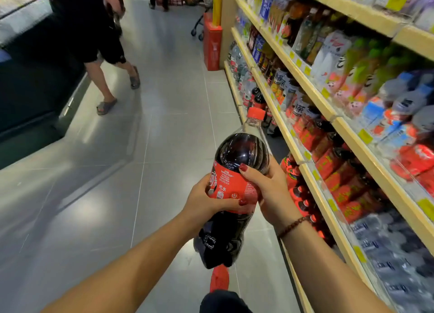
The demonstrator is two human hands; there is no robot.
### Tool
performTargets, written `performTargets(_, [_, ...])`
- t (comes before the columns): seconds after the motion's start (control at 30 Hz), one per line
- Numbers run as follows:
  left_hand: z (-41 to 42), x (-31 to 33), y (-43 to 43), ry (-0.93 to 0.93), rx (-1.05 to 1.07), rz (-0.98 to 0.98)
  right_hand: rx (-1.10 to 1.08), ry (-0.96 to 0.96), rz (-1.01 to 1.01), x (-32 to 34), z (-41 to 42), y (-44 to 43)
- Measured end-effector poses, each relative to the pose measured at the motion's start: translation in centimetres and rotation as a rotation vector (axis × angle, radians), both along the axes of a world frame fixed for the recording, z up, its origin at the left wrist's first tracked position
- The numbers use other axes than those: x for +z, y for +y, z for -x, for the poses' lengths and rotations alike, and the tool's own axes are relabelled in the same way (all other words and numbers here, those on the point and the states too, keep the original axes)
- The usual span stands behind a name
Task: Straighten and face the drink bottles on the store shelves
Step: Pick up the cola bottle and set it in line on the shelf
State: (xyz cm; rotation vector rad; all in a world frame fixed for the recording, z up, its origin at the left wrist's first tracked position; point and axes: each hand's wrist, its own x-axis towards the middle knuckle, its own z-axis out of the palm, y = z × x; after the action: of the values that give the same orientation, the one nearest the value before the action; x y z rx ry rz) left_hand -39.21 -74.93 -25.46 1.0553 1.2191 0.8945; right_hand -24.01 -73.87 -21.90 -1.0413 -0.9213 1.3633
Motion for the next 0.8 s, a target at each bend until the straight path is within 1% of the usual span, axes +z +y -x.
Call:
performTargets(0.2, [-1.2,-0.3,11.9,0.013,0.002,-0.016,0.065,0.007,0.009,0.4,-1.4,12.1])
performTargets(0.27, [-1.4,-0.3,15.6,0.006,0.020,-0.005,0.068,-0.013,0.013,0.5,-1.4,15.9])
performTargets(0.43, [-0.9,-0.6,25.0,-0.010,-0.017,0.001,0.046,-0.005,0.005,0.3,-1.1,24.8])
performTargets(0.57, [0.4,-1.6,34.0,-0.034,-0.068,0.020,-0.008,0.000,0.015,-0.6,0.2,33.1])
performTargets(0.8, [2.7,-2.4,48.8,-0.018,-0.182,0.059,-0.139,0.044,0.063,-1.7,2.3,46.0])
